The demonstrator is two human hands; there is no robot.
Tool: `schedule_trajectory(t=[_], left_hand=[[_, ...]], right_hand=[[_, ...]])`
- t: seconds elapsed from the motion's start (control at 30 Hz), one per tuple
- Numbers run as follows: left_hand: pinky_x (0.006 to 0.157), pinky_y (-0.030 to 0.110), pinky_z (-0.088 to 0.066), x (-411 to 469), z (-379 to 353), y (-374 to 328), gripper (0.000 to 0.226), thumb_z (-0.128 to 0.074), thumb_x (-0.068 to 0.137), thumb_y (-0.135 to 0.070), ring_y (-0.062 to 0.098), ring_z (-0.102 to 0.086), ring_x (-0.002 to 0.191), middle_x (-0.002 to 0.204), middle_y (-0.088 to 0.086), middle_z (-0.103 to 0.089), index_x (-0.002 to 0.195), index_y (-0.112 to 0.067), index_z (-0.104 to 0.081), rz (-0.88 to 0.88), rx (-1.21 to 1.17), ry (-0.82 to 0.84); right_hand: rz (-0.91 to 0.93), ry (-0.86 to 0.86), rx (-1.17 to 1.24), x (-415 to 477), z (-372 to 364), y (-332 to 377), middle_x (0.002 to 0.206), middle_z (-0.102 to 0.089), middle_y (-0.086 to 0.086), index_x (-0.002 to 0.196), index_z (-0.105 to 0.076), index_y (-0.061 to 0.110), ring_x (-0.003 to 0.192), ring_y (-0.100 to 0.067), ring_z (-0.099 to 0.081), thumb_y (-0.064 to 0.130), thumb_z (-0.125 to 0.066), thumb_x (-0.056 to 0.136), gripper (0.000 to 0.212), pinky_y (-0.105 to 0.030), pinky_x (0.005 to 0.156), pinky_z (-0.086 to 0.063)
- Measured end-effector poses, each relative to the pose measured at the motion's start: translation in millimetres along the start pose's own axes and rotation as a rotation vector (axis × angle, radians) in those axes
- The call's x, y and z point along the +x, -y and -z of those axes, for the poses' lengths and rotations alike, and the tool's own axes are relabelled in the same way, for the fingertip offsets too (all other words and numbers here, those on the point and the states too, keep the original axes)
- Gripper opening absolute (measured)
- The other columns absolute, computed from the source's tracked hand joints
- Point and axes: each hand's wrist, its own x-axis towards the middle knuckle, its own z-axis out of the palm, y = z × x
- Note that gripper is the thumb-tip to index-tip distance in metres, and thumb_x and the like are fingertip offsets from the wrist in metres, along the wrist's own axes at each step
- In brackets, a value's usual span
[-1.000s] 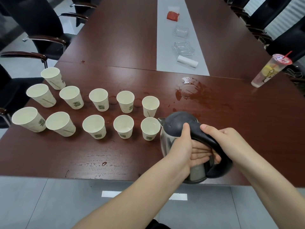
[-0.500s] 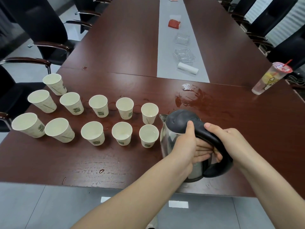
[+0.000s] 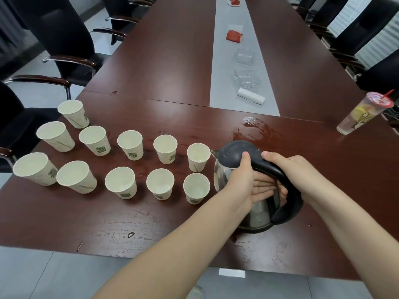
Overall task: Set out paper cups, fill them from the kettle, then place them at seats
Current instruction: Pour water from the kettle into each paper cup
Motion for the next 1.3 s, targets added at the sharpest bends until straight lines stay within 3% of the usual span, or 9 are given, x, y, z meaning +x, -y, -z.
schedule_trajectory(t=[0.37,0.9,1.3], left_hand=[[0.057,0.024,-0.056,13,9,-18,0.081,-0.022,0.097,-0.060,0.019,-0.065,0.059,0.053,0.010,-0.066,0.067,0.002,-0.063,-0.009,-0.037,0.007],[0.059,0.025,-0.056,15,11,-23,0.079,-0.024,0.097,-0.061,0.021,-0.066,0.063,0.055,0.011,-0.067,0.069,0.003,-0.063,0.034,-0.098,0.047],[0.057,0.024,-0.057,14,11,-24,0.079,-0.024,0.097,-0.060,0.018,-0.067,0.055,0.058,0.012,-0.068,0.073,0.004,-0.064,0.052,-0.129,0.046]], right_hand=[[-0.042,0.006,-0.049,19,-8,23,0.034,-0.042,-0.013,0.051,-0.051,0.003,0.030,-0.021,-0.038,0.045,-0.062,0.084,0.055,-0.021,0.039,-0.038],[-0.061,0.053,-0.130,28,-7,34,0.036,-0.042,-0.014,0.055,-0.056,0.002,0.031,-0.021,-0.039,0.048,-0.062,0.083,0.054,-0.023,0.042,-0.037],[-0.074,0.068,-0.206,29,-6,41,0.036,-0.043,-0.014,0.055,-0.056,0.003,0.032,-0.021,-0.040,0.050,-0.061,0.084,0.055,-0.024,0.045,-0.039]])
